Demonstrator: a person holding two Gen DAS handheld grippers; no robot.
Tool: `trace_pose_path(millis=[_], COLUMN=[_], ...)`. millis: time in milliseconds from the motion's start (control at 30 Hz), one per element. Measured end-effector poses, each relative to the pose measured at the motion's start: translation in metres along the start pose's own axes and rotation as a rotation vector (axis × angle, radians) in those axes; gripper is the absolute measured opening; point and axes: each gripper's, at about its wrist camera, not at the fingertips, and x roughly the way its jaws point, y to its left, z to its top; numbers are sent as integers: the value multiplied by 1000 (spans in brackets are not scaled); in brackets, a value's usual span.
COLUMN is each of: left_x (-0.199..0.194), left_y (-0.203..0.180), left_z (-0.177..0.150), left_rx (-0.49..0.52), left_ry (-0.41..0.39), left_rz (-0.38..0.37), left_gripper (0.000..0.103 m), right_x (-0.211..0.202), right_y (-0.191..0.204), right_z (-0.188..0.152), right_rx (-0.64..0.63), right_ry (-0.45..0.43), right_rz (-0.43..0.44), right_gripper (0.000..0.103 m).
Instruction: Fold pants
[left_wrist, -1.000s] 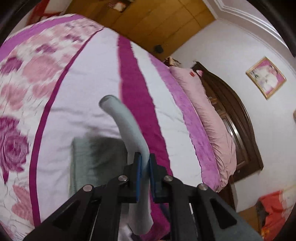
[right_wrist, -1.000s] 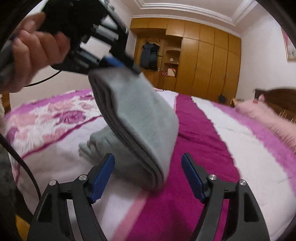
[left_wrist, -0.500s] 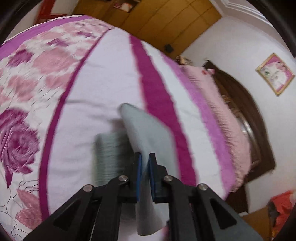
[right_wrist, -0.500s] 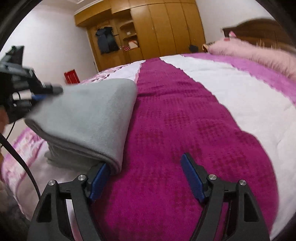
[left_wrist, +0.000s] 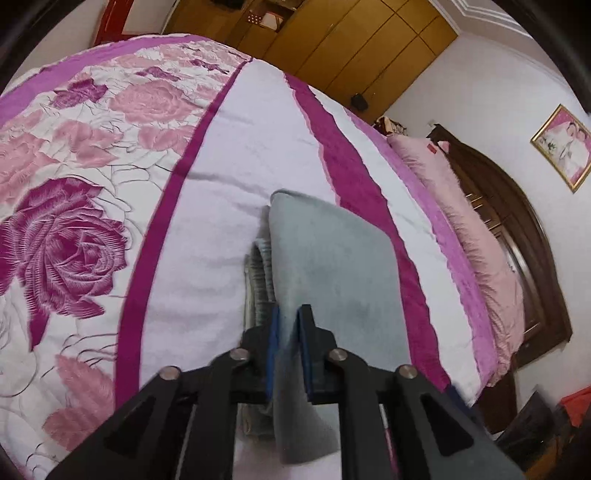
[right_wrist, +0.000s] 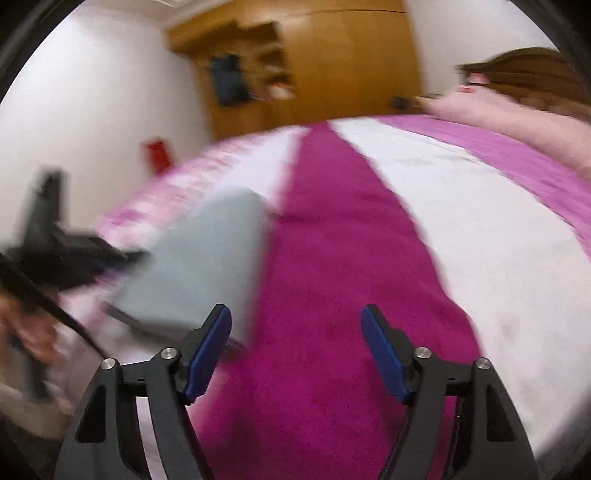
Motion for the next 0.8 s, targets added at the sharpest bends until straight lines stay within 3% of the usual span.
trace_pose_path(millis=[33, 67, 100, 167, 233, 267, 367, 433, 600, 667, 800], left_x=[-5, -14, -24, -43, -43, -36, -4, 23, -7, -9, 30], left_y=[0, -4, -9, -29, -50, -58, -61, -47, -62, -72, -64], left_z=[0, 0, 1, 4, 3, 0, -16, -28, -14, -3, -1], left_rx=[-2, 3, 22, 106, 181, 207, 257, 242, 248, 270, 274], left_ry=[-9, -35, -69, -157, -138, -111, -39, 32, -39, -58, 27], left_rz=[15, 51, 97, 146, 109, 92, 157, 212, 150, 117, 176], left_gripper=[17, 19, 19, 19, 19, 19, 15, 12, 11, 11, 11], right_x=[10, 10, 17, 34, 57, 81, 100, 99, 93, 112, 147], right_y=[10, 10, 14, 19, 19, 13, 2, -11, -13, -12, -25], right_z=[22, 22, 30, 40, 38, 28, 14, 11, 43, 60, 53], right_rx=[-40, -40, -56, -77, -65, -43, -30, 41, -7, 10, 90], right_ry=[3, 3, 12, 45, 127, 215, 289, 282, 237, 272, 354], right_rz=[174, 174, 238, 354, 469, 488, 426, 467, 490, 511, 508], right_gripper=[44, 21, 8, 4, 4, 4, 0, 0, 0, 0, 0])
